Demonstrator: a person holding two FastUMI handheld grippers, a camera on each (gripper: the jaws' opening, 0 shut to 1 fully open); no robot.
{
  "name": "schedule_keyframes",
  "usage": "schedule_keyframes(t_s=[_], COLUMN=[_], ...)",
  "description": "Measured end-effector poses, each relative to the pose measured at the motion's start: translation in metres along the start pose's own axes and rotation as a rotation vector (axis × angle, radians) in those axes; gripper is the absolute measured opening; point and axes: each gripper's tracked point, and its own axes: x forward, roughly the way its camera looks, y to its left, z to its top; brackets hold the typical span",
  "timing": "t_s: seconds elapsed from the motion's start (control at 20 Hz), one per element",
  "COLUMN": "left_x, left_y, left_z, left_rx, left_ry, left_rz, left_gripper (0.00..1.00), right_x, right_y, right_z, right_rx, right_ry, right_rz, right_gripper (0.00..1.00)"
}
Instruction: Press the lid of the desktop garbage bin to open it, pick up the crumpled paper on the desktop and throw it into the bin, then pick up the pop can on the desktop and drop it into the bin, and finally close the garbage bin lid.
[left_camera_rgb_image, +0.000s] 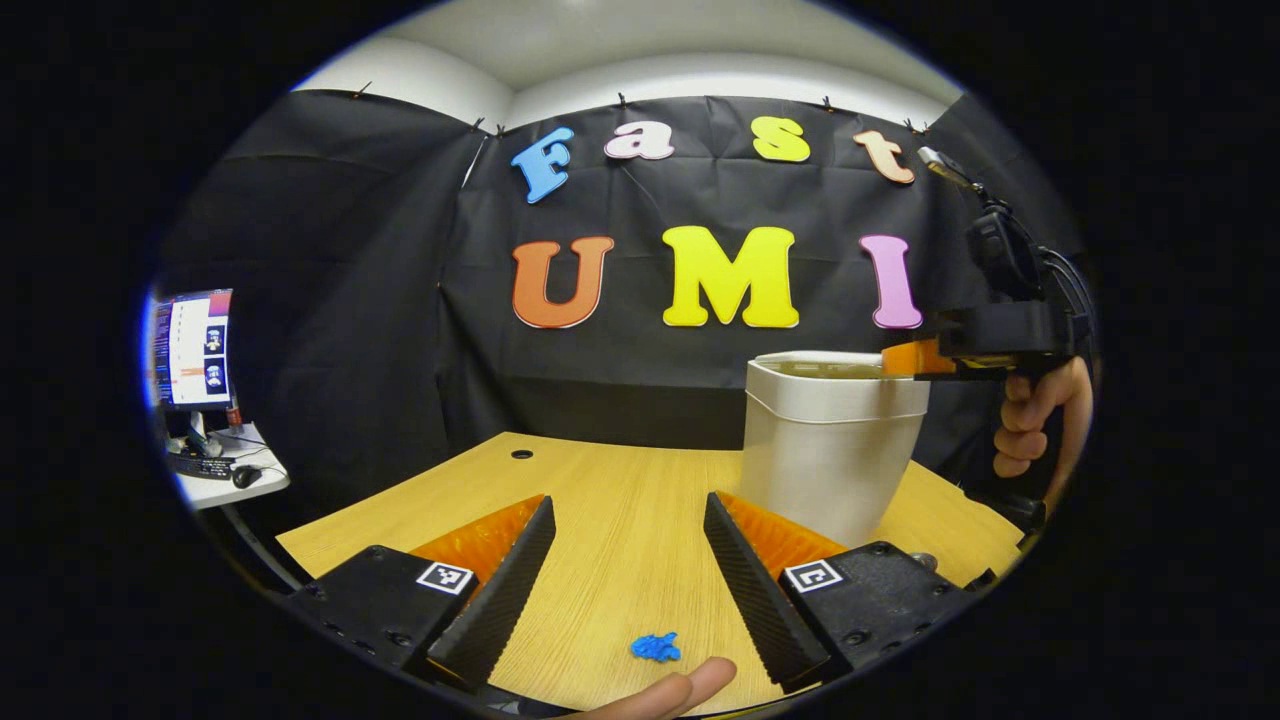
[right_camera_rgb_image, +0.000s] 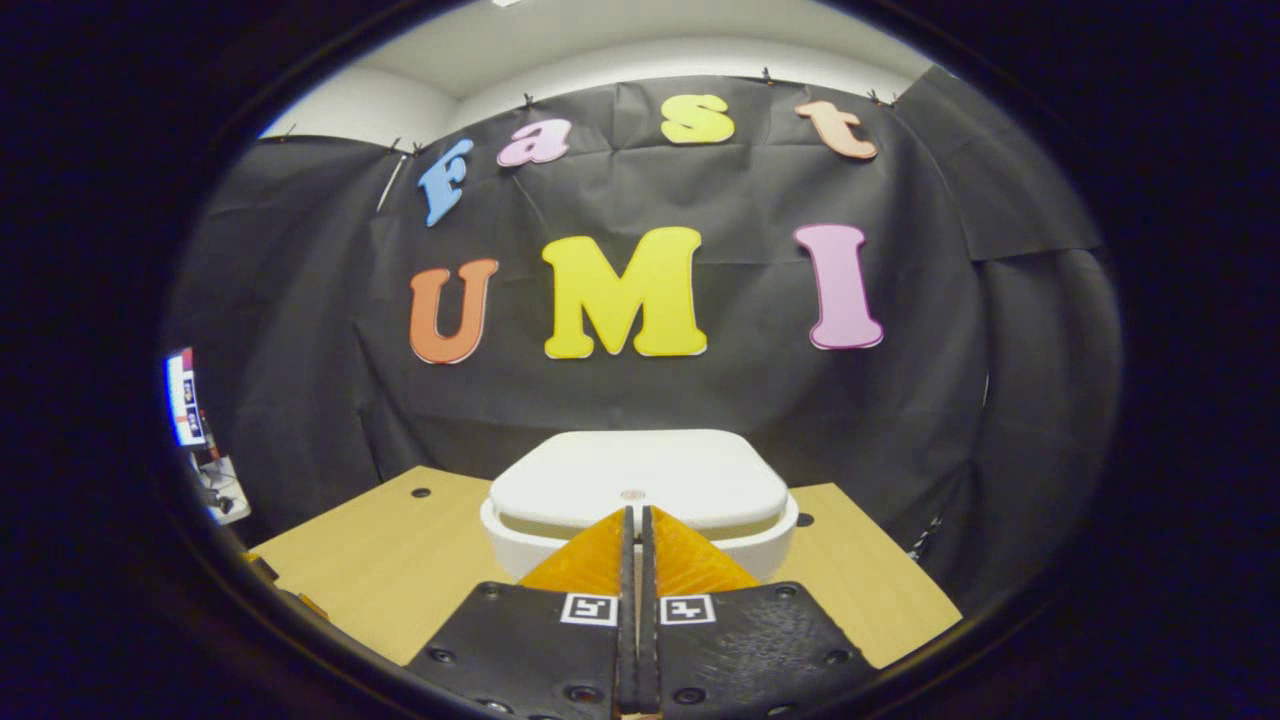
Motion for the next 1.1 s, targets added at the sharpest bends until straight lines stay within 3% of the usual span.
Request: schedule_keyframes(t_s=[0.4, 0.65, 0.7, 0.75, 0.9, 0.95, 1.1], left_x=[0.007, 0.009, 0.009, 0.009, 0.010, 0.011, 0.011], left_y=[-0.011, -0.029, -0.036, -0.040, -0.050, -0.046, -0.037], left_z=[-0.007, -0.024, -0.031, -0.040, -0.068, -0.079, -0.103], left_rx=[0.005, 0.018, 0.020, 0.020, 0.032, 0.041, 0.048], left_ry=[0.051, 0.083, 0.108, 0.137, 0.215, 0.245, 0.304], left_rz=[0.004, -0.015, -0.029, -0.041, -0.072, -0.062, -0.054], left_gripper=[0.97, 0.97, 0.97, 0.97, 0.97, 0.97, 0.98], right_x=[-0.079, -0.112, -0.117, -0.122, -0.129, -0.128, -0.123], right_y=[-0.021, -0.027, -0.023, -0.021, -0.031, -0.027, -0.022], right_z=[-0.012, -0.042, -0.047, -0.052, -0.059, -0.066, -0.084], right_rx=[0.004, -0.019, -0.020, -0.024, -0.004, -0.006, -0.044], right_ry=[-0.142, -0.133, -0.133, -0.132, -0.150, -0.149, -0.126], right_rz=[0.015, 0.019, 0.047, 0.063, 0.053, 0.061, 0.097], right_gripper=[0.01, 0.01, 0.07, 0.29, 0.46, 0.60, 0.77])
